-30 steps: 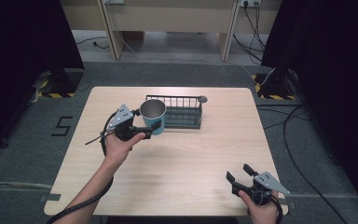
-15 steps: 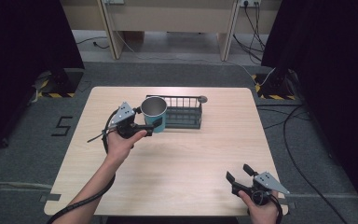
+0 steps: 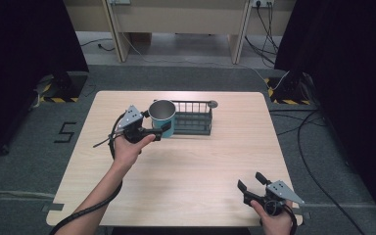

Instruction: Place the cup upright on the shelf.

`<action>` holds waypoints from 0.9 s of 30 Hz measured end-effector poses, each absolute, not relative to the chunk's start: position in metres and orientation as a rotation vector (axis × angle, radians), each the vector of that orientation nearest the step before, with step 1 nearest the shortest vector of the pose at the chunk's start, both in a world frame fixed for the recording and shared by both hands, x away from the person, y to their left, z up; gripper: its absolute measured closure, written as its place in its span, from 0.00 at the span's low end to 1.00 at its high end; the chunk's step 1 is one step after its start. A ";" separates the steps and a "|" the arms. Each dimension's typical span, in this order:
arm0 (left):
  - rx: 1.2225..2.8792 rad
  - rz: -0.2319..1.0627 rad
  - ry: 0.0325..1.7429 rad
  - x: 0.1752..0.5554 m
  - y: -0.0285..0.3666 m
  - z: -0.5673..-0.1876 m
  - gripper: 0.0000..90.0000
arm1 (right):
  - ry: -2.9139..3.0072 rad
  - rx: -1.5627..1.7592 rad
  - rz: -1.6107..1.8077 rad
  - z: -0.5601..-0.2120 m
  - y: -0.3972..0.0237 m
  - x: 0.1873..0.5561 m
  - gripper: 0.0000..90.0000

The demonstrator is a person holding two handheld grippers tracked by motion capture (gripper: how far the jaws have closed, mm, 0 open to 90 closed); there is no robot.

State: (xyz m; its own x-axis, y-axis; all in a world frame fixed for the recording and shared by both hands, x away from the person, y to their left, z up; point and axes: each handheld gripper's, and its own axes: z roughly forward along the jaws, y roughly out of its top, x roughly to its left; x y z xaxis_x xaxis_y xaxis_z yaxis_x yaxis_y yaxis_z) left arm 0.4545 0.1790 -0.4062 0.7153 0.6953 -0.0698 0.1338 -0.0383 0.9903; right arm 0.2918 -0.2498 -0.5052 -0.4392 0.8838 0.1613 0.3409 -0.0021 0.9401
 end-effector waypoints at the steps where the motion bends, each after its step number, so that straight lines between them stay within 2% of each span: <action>1: 1.571 0.517 0.695 0.455 0.179 -0.406 0.17 | 1.791 1.262 1.451 -0.505 -0.250 0.292 0.23; 27: 1.578 0.525 0.692 0.469 0.168 -0.399 0.17 | 1.787 1.266 1.452 -0.505 -0.251 0.291 0.23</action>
State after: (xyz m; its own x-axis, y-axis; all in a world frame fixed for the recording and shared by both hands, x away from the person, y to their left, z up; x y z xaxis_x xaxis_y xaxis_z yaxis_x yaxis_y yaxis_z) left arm 0.4694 0.1678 -0.3985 0.7146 0.6969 -0.0607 0.1298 -0.0469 0.9904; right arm 0.2912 -0.2505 -0.5050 -0.4366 0.8847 0.1635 0.3411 -0.0054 0.9400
